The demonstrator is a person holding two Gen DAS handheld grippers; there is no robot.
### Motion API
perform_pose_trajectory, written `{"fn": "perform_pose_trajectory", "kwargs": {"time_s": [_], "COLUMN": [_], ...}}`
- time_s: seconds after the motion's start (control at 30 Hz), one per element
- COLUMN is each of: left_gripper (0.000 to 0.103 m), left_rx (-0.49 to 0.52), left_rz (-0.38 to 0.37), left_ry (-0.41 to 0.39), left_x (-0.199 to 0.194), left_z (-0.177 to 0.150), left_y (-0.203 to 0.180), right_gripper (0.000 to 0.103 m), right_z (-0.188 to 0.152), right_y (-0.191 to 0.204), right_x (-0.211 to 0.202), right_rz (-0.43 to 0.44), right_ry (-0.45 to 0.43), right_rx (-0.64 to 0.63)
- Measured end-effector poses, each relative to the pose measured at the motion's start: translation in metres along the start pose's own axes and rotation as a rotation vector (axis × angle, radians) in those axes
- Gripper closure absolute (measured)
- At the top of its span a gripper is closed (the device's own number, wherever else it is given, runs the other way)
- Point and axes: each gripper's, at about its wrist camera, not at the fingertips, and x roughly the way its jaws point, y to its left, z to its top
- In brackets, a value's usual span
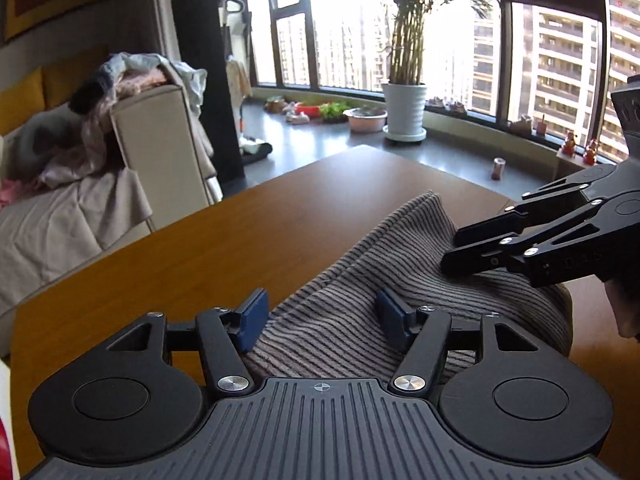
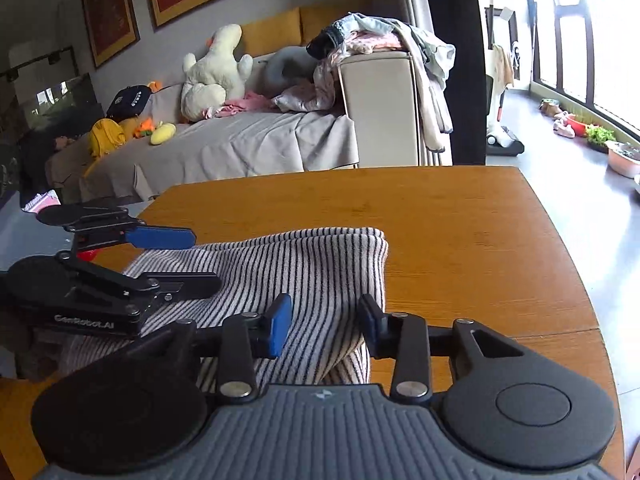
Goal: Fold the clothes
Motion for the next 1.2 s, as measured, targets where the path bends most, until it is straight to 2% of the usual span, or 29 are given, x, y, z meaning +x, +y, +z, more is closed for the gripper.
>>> {"fn": "perform_pose_trajectory", "kwargs": {"time_s": [0.07, 0.1, 0.2, 0.3, 0.37, 0.43, 0.47, 0.53, 0.63, 0.77, 0.87, 0.97, 1.07, 1.17, 1.2], "left_gripper": [0.02, 0.016, 0.006, 0.0, 0.0, 0.0, 0.001, 0.001, 0.002, 0.002, 0.002, 0.002, 0.003, 0.003, 0.003], "left_rx": [-0.004, -0.003, -0.076, -0.227, -0.318, -0.372, -0.383, -0.389, -0.407, -0.399, -0.436, -0.437, -0.344, -0.291, -0.299], "left_rz": [0.013, 0.025, 0.003, -0.079, -0.132, -0.17, -0.184, -0.192, -0.186, -0.2, -0.214, -0.291, -0.349, -0.33, -0.31], "left_ry": [0.001, 0.001, 0.01, 0.041, 0.054, 0.059, 0.062, 0.064, 0.082, 0.098, 0.096, 0.096, 0.098, 0.035, 0.001], "left_x": [0.0, 0.0, 0.004, 0.013, 0.017, 0.017, 0.015, 0.01, -0.002, -0.017, -0.025, -0.034, -0.044, -0.065, -0.074], "left_z": [-0.001, -0.002, -0.006, -0.012, -0.019, -0.026, -0.029, -0.035, -0.041, -0.048, -0.053, -0.057, -0.06, -0.058, -0.058], "left_y": [0.005, 0.007, 0.021, 0.043, 0.055, 0.062, 0.062, 0.062, 0.061, 0.045, 0.028, 0.005, -0.024, -0.031, -0.025], "right_gripper": [0.027, 0.024, 0.019, 0.017, 0.017, 0.02, 0.028, 0.034, 0.035, 0.035, 0.034, 0.034, 0.034, 0.02, 0.018], "right_z": [-0.008, -0.013, -0.039, -0.064, -0.074, -0.074, -0.071, -0.065, -0.053, -0.035, -0.019, -0.004, 0.005, 0.002, -0.002], "right_y": [-0.009, -0.014, -0.025, -0.026, -0.018, -0.009, -0.006, -0.006, -0.016, -0.027, -0.029, -0.017, -0.004, 0.013, 0.024], "right_x": [-0.019, -0.027, -0.043, -0.041, -0.032, -0.023, -0.017, -0.006, 0.001, 0.008, 0.009, 0.003, -0.012, -0.037, -0.043], "right_rz": [0.047, 0.071, 0.152, 0.251, 0.307, 0.325, 0.325, 0.316, 0.288, 0.213, 0.129, -0.022, -0.129, -0.111, -0.089], "right_ry": [0.009, 0.017, 0.08, 0.154, 0.154, 0.144, 0.144, 0.146, 0.138, 0.103, 0.063, -0.007, -0.07, -0.14, -0.154], "right_rx": [0.072, 0.113, 0.279, 0.438, 0.477, 0.471, 0.468, 0.469, 0.472, 0.408, 0.333, 0.168, 0.04, -0.05, -0.099]}}
